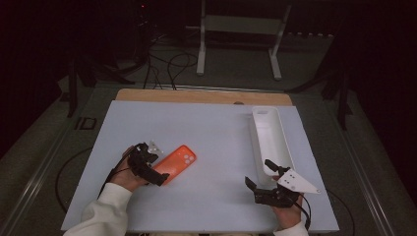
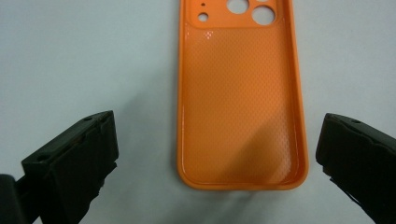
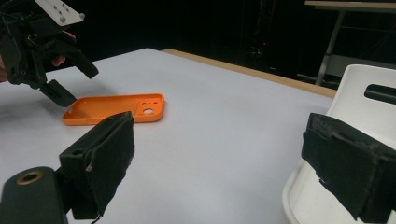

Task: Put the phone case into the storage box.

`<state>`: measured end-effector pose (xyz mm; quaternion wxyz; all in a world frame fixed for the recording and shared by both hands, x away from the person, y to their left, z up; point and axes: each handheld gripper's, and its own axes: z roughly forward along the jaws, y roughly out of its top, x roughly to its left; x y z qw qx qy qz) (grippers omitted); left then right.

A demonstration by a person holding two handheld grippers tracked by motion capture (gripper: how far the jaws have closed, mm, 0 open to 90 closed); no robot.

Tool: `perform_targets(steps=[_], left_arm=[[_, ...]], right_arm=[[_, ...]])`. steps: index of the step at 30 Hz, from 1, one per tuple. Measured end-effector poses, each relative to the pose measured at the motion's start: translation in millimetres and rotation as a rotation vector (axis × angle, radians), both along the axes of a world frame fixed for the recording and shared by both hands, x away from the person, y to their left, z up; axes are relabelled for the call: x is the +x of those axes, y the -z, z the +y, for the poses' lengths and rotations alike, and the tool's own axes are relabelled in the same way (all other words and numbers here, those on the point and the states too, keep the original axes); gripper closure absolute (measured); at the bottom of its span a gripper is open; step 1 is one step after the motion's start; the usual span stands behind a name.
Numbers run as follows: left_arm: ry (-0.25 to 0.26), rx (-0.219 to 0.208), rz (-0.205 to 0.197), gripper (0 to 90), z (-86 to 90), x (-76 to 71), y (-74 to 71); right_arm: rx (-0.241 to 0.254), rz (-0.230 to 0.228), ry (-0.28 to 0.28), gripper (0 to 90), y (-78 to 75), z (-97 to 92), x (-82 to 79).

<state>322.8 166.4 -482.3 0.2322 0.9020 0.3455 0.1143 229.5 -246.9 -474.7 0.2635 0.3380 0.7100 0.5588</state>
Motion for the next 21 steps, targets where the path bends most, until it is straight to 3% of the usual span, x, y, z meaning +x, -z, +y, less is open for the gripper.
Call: perform_targets(steps=[21], left_arm=[[0.016, 0.004, 0.009, 0.0, -6.8, -0.2, 6.2]], right_arm=[[0.0, 0.002, 0.0, 9.3, 0.4, 0.3, 0.1]])
